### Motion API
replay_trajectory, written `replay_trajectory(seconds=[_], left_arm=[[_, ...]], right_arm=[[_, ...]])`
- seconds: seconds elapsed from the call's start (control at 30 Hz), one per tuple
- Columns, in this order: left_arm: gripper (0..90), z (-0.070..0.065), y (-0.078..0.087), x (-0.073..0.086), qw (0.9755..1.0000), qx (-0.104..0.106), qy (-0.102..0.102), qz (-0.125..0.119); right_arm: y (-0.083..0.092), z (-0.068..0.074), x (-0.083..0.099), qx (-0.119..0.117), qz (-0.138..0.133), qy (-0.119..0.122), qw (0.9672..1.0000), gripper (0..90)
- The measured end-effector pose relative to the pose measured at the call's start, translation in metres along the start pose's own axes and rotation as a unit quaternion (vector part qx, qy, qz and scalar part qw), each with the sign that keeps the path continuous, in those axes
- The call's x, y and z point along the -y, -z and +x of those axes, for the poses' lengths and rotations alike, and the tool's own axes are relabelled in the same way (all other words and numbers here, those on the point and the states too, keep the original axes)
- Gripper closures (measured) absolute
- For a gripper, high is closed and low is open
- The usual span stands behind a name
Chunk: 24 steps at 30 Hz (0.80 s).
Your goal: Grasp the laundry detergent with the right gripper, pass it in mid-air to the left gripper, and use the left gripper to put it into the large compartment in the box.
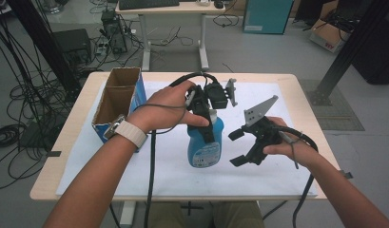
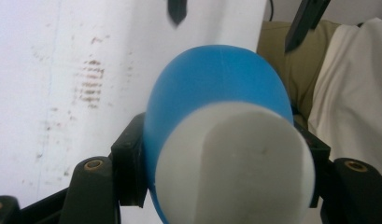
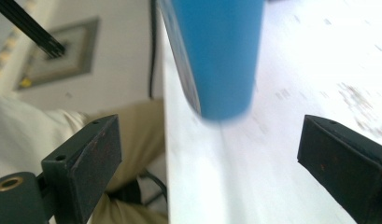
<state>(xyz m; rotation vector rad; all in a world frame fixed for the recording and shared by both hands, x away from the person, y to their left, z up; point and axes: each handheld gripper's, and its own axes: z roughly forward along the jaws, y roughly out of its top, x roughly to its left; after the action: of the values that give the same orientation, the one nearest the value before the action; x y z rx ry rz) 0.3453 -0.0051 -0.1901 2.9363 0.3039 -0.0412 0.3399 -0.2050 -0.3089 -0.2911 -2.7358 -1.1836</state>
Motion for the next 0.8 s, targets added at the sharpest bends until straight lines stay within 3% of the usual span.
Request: replay_trajectory(seconds=[0.13, 0.3, 0.4, 0.53, 0.63, 0.7, 0.8], left_arm=[[37.6, 0.006, 0.013, 0.003, 0.9995, -0.019, 0.023, 0.005], [37.6, 0.016, 0.036, 0.006, 0.9964, -0.051, 0.066, 0.014], [37.6, 0.023, 0.049, 0.008, 0.9927, -0.069, 0.098, 0.015], [37.6, 0.033, 0.067, 0.013, 0.9879, -0.071, 0.136, 0.018], [37.5, 0.038, 0.08, 0.014, 0.9835, -0.081, 0.16, 0.02], [37.6, 0.041, 0.089, 0.015, 0.9804, -0.086, 0.175, 0.026], [37.6, 0.045, 0.102, 0.016, 0.9749, -0.091, 0.2, 0.035]], right_arm=[[0.014, -0.005, 0.008, 0.017, 0.044, -0.012, 0.9988, 6.8], [0.032, -0.009, 0.014, 0.052, 0.092, -0.018, 0.9942, 6.8], [0.043, -0.013, 0.018, 0.079, 0.126, -0.017, 0.9887, 8.5], [0.052, -0.016, 0.024, 0.101, 0.153, -0.021, 0.9828, 8.6], [0.058, -0.02, 0.029, 0.134, 0.191, -0.005, 0.9725, 9.0], [0.06, -0.023, 0.033, 0.14, 0.197, -0.007, 0.9703, 9.0], [0.062, -0.025, 0.037, 0.157, 0.218, 0.004, 0.9633, 9.3]])
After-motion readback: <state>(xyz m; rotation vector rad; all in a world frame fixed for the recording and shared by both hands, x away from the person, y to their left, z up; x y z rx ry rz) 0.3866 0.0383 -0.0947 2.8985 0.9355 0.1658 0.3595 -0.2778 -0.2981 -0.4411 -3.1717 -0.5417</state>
